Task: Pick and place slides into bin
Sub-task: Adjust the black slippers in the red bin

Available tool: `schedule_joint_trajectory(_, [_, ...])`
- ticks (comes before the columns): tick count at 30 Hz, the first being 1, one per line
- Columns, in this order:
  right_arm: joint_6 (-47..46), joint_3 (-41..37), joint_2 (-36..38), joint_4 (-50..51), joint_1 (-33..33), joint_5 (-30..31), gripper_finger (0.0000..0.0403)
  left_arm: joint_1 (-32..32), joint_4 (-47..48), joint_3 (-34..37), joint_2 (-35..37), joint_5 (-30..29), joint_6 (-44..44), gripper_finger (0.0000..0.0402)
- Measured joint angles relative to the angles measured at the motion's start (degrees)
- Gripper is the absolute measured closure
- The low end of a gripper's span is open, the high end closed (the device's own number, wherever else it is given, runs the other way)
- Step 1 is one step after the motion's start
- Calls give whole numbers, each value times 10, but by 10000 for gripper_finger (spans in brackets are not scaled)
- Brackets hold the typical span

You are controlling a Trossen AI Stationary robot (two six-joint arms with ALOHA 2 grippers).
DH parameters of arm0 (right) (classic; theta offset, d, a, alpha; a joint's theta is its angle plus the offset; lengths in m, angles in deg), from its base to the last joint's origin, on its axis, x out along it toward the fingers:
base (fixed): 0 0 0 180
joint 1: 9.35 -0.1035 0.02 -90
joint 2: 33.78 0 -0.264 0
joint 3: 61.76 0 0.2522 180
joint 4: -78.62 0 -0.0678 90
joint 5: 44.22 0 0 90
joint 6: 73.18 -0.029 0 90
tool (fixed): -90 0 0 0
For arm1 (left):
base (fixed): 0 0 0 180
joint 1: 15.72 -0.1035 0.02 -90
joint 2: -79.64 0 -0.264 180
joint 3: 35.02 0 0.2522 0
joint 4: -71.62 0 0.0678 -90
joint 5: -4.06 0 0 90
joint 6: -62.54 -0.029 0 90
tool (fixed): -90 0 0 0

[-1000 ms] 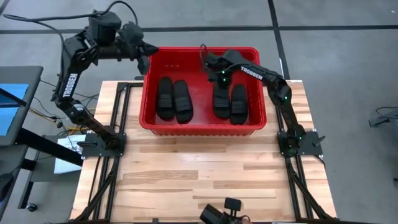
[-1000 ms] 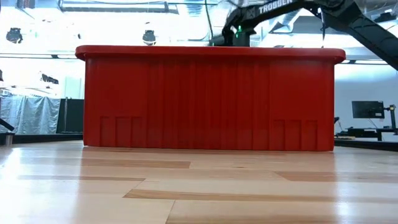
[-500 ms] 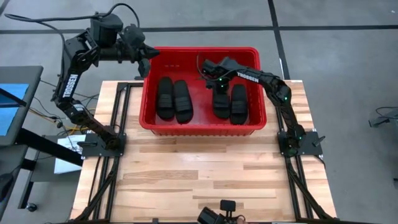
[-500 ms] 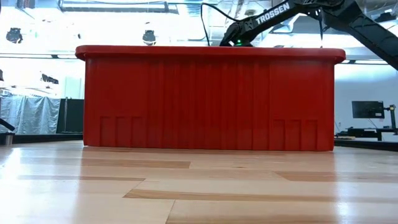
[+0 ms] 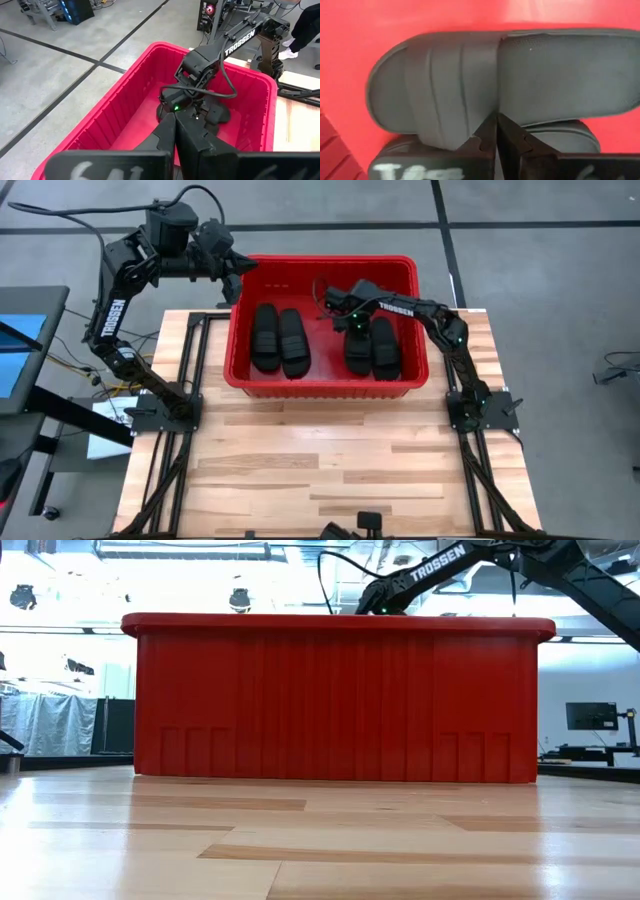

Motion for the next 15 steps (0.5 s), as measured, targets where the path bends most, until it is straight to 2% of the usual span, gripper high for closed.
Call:
schedule_joint_trajectory(12, [-24, 8, 0, 26, -11, -13, 403, 0, 0, 0, 0, 0, 0, 401])
schedule_joint_trajectory(15, [-25, 25, 0, 9, -9, 3, 403, 0, 0, 0, 0, 0, 0, 401])
